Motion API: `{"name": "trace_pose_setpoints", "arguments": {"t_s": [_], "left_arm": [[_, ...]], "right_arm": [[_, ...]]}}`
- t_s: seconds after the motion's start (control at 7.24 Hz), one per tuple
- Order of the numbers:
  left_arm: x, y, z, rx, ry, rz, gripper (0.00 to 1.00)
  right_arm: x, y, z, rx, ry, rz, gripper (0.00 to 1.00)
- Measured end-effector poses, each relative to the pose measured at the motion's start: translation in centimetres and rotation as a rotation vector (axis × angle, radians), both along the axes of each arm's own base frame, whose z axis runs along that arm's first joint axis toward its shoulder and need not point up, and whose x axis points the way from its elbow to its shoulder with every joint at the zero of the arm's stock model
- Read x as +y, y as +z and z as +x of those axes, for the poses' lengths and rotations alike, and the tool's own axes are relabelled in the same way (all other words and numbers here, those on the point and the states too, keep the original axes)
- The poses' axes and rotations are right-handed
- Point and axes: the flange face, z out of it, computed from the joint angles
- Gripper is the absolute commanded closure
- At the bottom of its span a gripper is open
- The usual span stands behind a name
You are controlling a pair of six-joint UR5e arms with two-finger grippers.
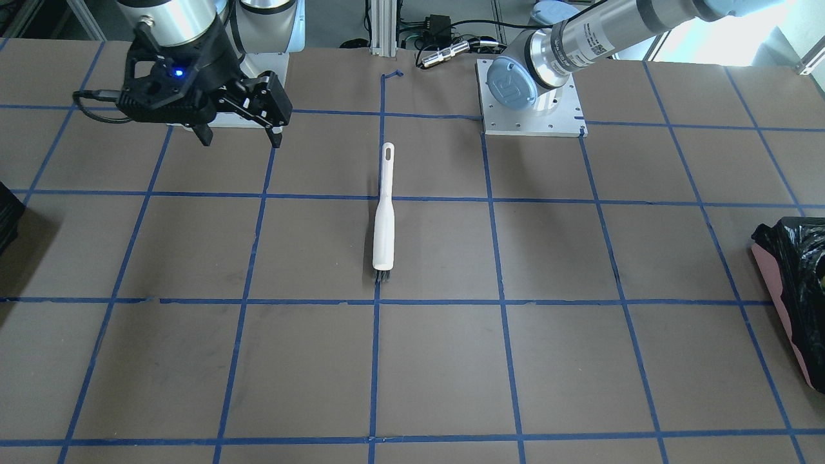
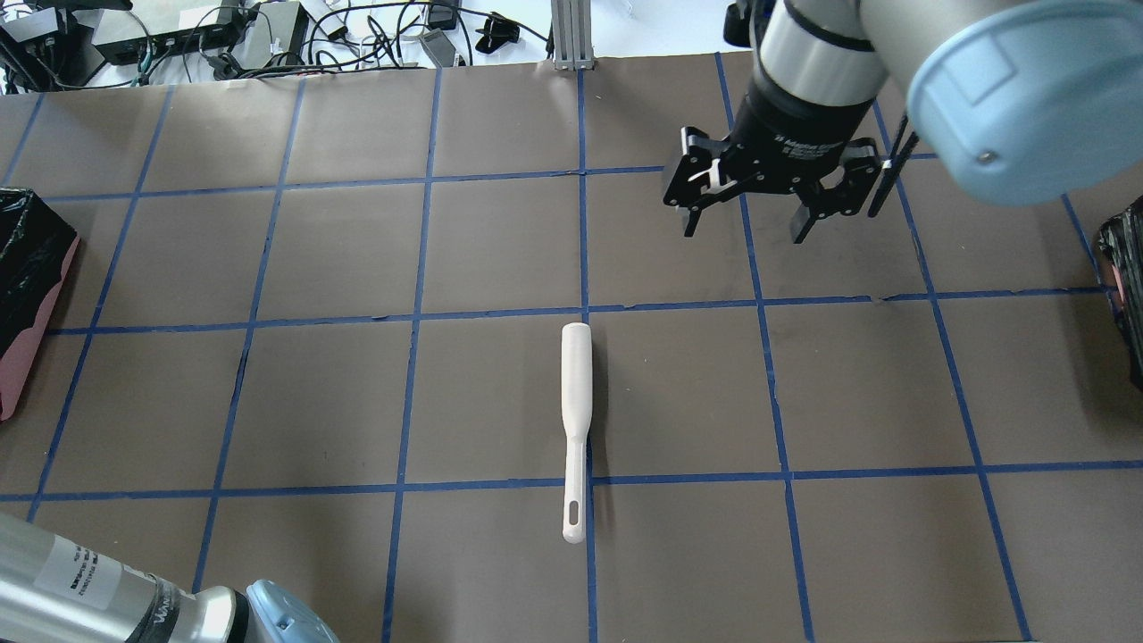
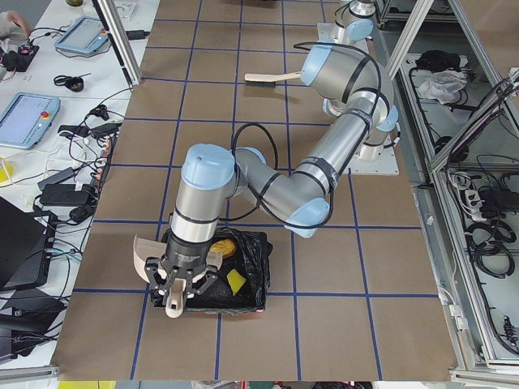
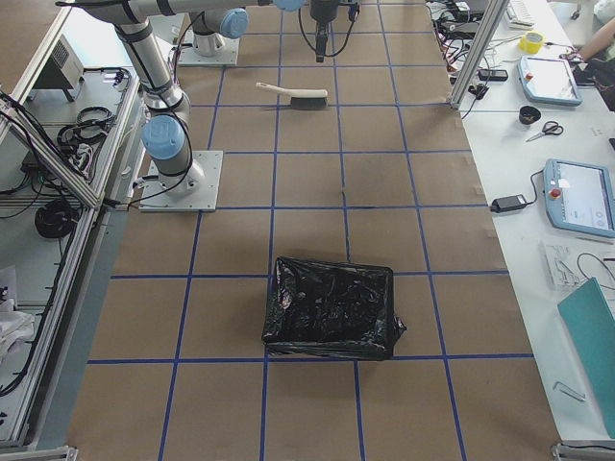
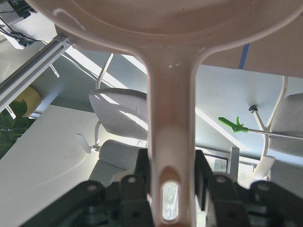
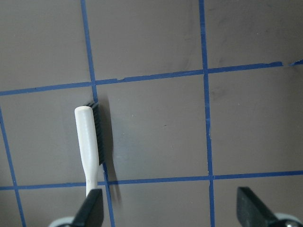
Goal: Sweep and dump trash in nearest bin
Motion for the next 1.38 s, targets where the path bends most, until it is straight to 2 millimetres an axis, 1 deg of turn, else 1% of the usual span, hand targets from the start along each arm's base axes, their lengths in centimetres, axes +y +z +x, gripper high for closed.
{"name": "trace_pose_setpoints", "arguments": {"t_s": [0.14, 0.28, 0.41, 0.69, 0.97, 1.1, 1.38], "left_arm": [[-2.0, 0.4, -3.1, 0.033, -0.008, -0.009, 1.00], [-4.4, 0.1, -6.3, 0.063, -0.018, -0.019, 1.00], [-6.7, -0.9, -9.6, 0.101, -0.020, -0.032, 1.00], [-10.8, -4.0, -15.8, 0.200, 0.011, -0.063, 1.00], [-14.8, -6.5, -23.2, 0.314, 0.102, -0.119, 1.00], [-16.3, -7.2, -27.0, 0.358, 0.157, -0.145, 1.00], [-18.1, -8.3, -33.4, 0.471, 0.274, -0.195, 1.00]], "right_arm": [[-0.1, 0.5, -0.9, 0.017, -0.007, -0.012, 0.00], [0.0, 1.1, -1.4, 0.037, -0.004, -0.025, 0.00], [0.2, 1.5, -1.6, 0.052, 0.017, -0.037, 0.00], [0.5, 2.0, -1.8, 0.065, 0.084, -0.056, 0.00], [1.0, 2.3, -1.9, 0.076, 0.114, -0.062, 0.00], [1.1, 2.4, -1.9, 0.077, 0.119, -0.064, 0.00], [1.2, 2.3, -1.9, 0.075, 0.121, -0.063, 0.00]]}}
